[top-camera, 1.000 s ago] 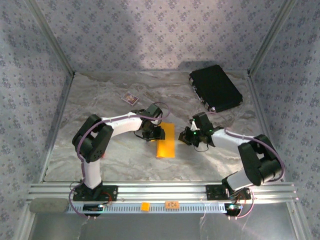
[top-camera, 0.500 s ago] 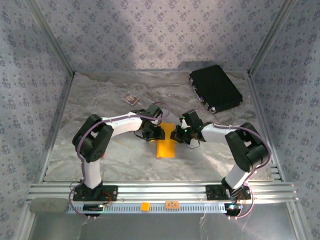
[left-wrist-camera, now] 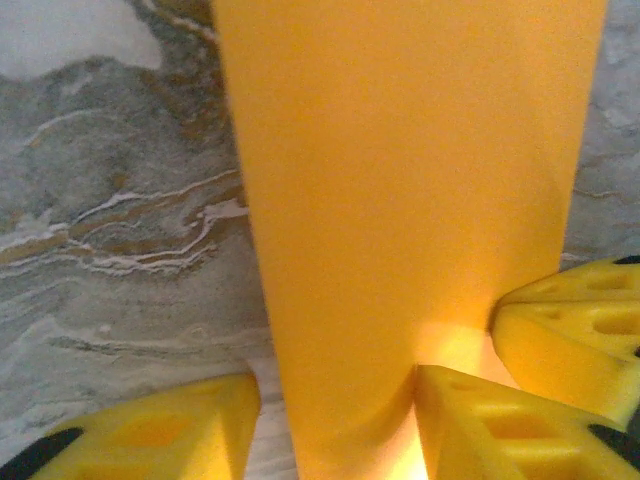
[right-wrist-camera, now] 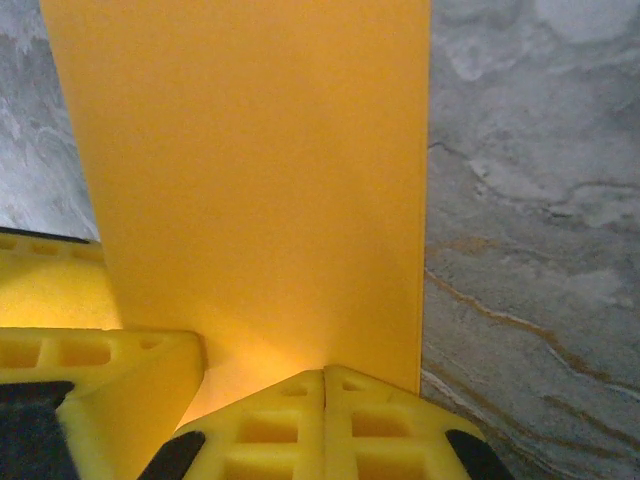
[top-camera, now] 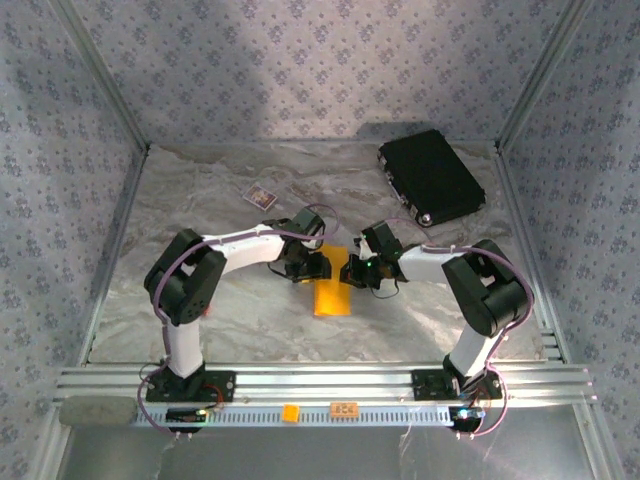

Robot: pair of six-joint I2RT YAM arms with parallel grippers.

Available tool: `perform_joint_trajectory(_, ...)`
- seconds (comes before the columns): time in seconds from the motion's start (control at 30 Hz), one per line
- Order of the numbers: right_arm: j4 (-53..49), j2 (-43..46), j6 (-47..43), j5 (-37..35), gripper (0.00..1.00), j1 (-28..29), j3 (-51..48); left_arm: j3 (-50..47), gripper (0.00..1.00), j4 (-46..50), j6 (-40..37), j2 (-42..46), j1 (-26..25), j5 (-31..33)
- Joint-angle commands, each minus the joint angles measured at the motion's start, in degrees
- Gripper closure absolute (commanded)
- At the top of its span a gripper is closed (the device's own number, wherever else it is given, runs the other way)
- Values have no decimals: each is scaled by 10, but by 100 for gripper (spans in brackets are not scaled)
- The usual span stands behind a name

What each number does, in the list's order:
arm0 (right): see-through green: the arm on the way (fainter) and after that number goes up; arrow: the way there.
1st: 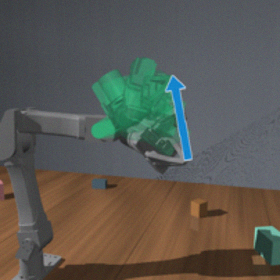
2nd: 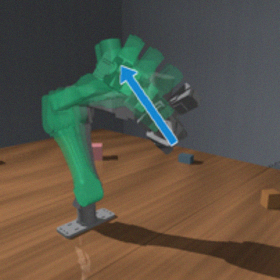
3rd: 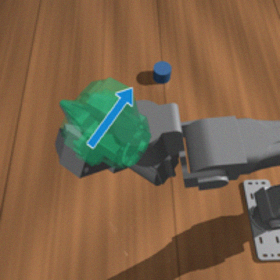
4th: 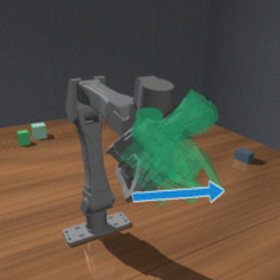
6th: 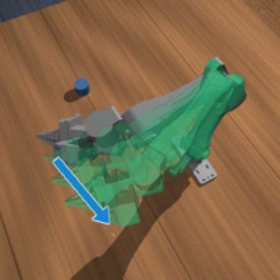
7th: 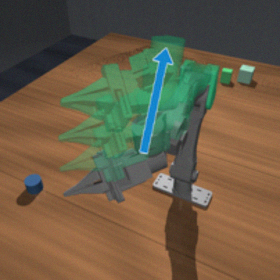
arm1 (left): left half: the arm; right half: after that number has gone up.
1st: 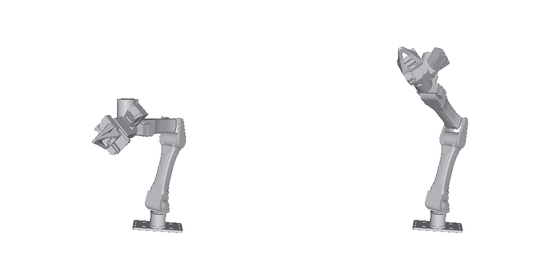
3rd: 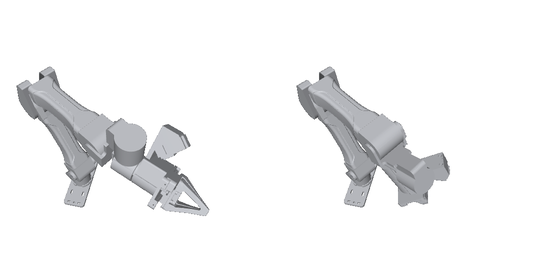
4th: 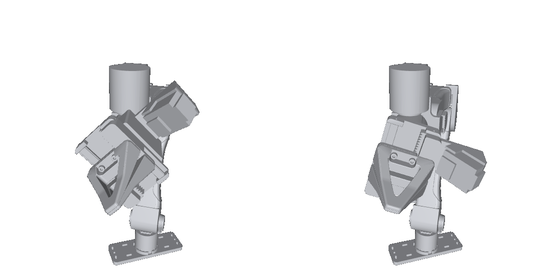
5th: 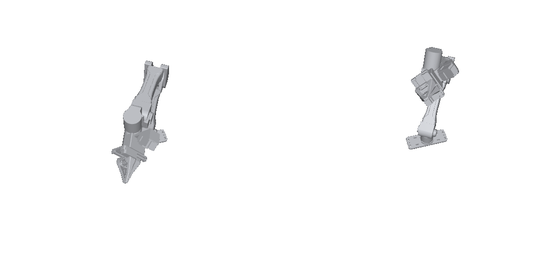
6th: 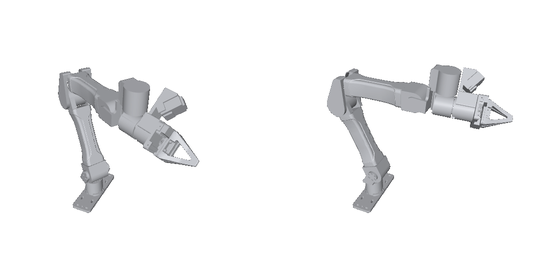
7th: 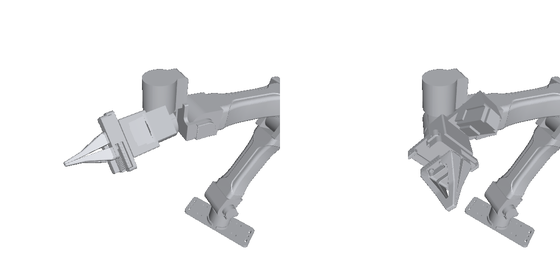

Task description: Fold a paper plane with a square sheet of paper (pick it up from the middle)

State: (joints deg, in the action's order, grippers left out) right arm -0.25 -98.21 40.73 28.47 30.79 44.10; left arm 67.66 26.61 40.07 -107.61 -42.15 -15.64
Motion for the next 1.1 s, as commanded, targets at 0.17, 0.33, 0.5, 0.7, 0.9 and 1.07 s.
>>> perform_joint_trajectory(0.17, -170, -40, -198, -19, 100, -12, 47, -60, 41, -88, 45, 118, 9, 42)
perform_joint_trajectory(0.33, -174, -47, -223, -33, 100, -14, 59, -107, 44, -149, 64, 166, 30, 14)
perform_joint_trajectory(0.5, -158, -46, -203, -39, 100, -15, 44, -130, 62, -224, 80, 152, 48, -69)
perform_joint_trajectory(0.7, -159, -56, -190, -34, 100, -16, 41, -140, 95, -315, 110, 99, 48, -137)
perform_joint_trajectory(0.9, -168, -64, -183, -34, 100, -17, 44, -139, 100, -339, 117, 62, 49, -160)
perform_joint_trajectory(1.07, -171, -64, -181, -37, 100, -18, 43, -149, 100, -339, 116, 47, 49, -155)
